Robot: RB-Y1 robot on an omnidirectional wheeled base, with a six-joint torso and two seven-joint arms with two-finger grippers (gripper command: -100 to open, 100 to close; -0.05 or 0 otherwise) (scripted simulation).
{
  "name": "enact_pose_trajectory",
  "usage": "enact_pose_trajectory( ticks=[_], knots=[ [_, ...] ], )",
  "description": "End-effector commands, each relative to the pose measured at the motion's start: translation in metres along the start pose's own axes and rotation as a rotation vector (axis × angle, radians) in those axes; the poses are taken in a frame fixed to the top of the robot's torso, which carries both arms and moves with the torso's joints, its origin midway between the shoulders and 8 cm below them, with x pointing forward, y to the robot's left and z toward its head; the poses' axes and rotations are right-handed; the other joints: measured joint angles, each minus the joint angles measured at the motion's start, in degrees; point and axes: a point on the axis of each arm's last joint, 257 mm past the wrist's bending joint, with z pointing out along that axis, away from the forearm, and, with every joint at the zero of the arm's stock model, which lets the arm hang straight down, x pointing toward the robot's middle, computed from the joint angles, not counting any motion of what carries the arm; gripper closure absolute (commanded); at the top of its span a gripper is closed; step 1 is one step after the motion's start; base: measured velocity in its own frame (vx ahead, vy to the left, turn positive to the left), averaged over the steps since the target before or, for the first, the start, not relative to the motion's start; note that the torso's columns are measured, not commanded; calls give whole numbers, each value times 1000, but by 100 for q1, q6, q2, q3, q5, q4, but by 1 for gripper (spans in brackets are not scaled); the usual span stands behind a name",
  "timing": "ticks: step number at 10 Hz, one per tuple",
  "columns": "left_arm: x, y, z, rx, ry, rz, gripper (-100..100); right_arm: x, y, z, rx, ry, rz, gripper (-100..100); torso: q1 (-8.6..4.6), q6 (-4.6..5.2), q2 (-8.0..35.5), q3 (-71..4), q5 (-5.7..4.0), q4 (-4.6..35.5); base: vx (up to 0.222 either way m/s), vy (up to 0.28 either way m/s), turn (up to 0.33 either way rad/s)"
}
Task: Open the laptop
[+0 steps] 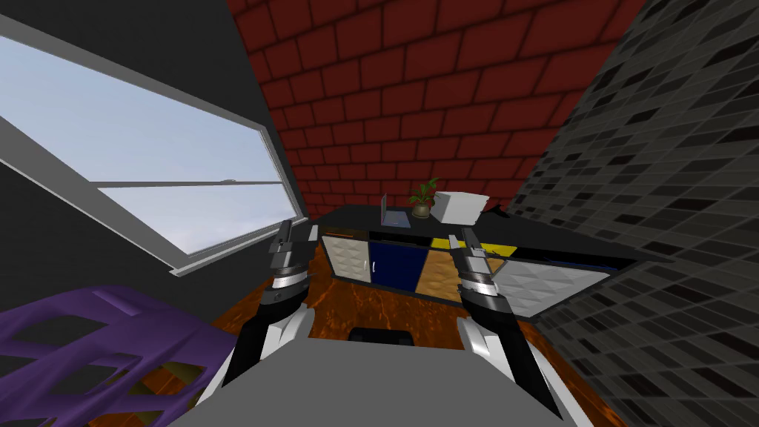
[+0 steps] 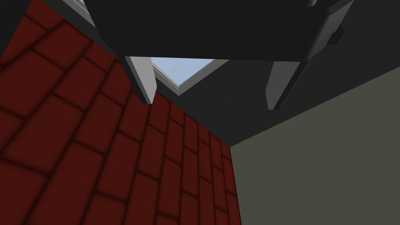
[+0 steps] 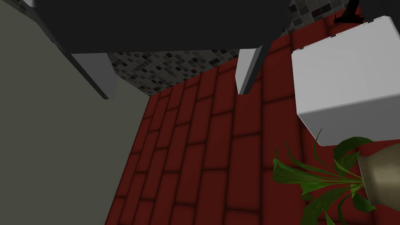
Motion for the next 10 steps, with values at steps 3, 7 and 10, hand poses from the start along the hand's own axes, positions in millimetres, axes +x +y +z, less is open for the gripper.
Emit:
enact_pose_trajectory(
  ticks=[3,7,10],
  knots=[
    [0,0,0,0,0,0,0,0,0,0,0,0,0,0,0,0,1003,-2014,0,1006,0,0,0],
    [0,0,0,0,0,0,0,0,0,0,0,0,0,0,0,0,2693,-5381,0,2691,0,0,0],
    [0,0,0,0,0,0,0,2,-7,-1,13,41,-44,-100,0,0,3962,-7919,0,3960,-6,21,-7]
  ],
)
